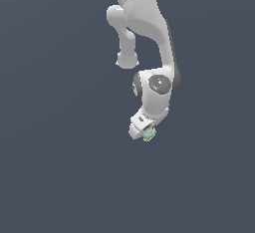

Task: Pick up the object and move it to a goal position.

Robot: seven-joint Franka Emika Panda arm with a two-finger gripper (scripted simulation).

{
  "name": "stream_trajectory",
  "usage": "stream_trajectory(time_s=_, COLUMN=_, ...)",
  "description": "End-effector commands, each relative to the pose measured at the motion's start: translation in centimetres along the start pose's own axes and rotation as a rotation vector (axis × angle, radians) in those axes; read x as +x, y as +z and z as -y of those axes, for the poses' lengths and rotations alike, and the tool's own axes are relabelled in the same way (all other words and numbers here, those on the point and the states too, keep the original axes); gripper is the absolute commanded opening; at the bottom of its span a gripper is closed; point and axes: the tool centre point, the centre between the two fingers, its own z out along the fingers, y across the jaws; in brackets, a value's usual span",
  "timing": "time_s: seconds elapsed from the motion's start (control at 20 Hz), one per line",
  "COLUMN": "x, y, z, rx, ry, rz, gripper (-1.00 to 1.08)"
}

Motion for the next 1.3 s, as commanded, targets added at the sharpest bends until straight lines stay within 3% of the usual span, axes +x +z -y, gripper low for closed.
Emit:
stream_trajectory(time_s=0.0, x=0.0, y=1.3, z=0.1, rx=0.000, ry=-0.002, rz=0.000, gripper=1.00)
stream_trajectory(time_s=0.3, x=0.1, y=2.3, z=0.0, rx=0.000, ry=-0.002, rz=0.000, gripper=1.00)
stream_trajectory(time_s=0.35, x=0.1, y=2.3, z=0.0, rx=0.000, ry=-0.002, rz=0.000, gripper=-1.00)
stream_trajectory(time_s=0.95, x=0.1, y=2.1, z=-0.1, rx=0.000, ry=-0.002, rz=0.000, gripper=-1.00)
stream_trajectory(time_s=1.25, x=0.3, y=0.1, z=-0.4, rx=0.000, ry=-0.002, rz=0.000, gripper=-1.00)
